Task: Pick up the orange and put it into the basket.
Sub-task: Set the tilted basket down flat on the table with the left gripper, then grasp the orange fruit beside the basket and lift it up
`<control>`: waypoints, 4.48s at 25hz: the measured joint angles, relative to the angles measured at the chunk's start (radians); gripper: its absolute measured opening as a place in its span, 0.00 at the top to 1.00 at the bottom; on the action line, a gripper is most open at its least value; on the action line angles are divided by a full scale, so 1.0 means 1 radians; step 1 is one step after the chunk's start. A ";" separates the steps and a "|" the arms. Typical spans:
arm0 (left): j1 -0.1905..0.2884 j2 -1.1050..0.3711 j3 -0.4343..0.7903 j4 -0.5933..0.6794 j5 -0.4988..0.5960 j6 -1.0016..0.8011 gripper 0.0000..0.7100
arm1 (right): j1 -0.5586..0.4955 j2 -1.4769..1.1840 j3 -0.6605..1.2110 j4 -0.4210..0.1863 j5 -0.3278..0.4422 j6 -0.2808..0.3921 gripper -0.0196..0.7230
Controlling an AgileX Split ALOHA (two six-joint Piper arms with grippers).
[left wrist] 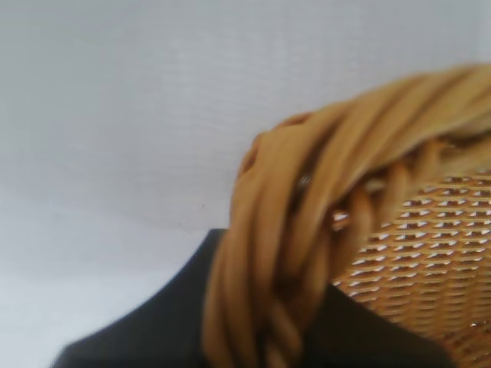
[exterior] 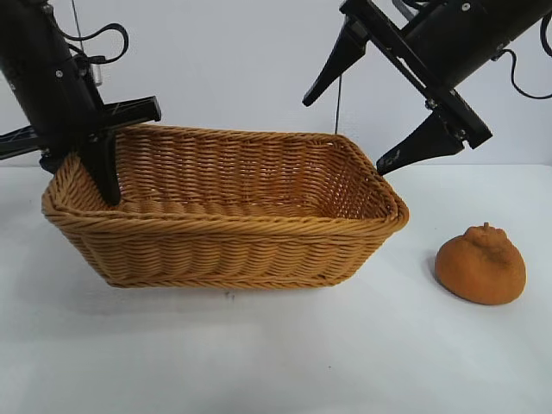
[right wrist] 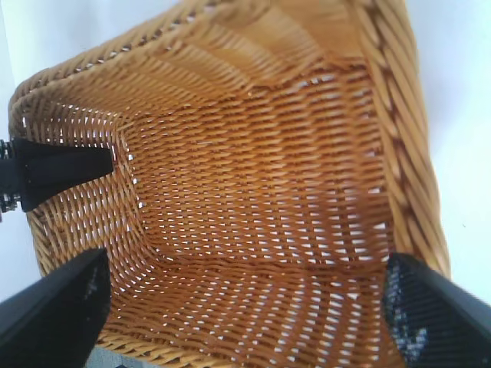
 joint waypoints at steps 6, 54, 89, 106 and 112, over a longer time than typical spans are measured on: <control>-0.025 0.047 -0.008 -0.047 -0.004 0.084 0.86 | 0.000 0.000 0.000 -0.001 0.001 0.000 0.08; 0.122 0.032 -0.195 0.266 0.199 0.108 0.18 | 0.000 0.000 0.000 -0.018 0.001 0.000 0.08; 0.136 -1.063 0.728 0.273 0.194 0.211 0.18 | 0.000 0.000 0.000 -0.023 0.019 0.000 0.08; 0.136 -1.713 1.021 0.240 0.053 0.211 0.18 | 0.000 0.000 0.000 -0.024 0.023 0.000 0.08; 0.136 -1.963 1.023 0.239 0.049 0.211 0.18 | 0.000 0.000 0.000 -0.051 0.053 0.000 0.08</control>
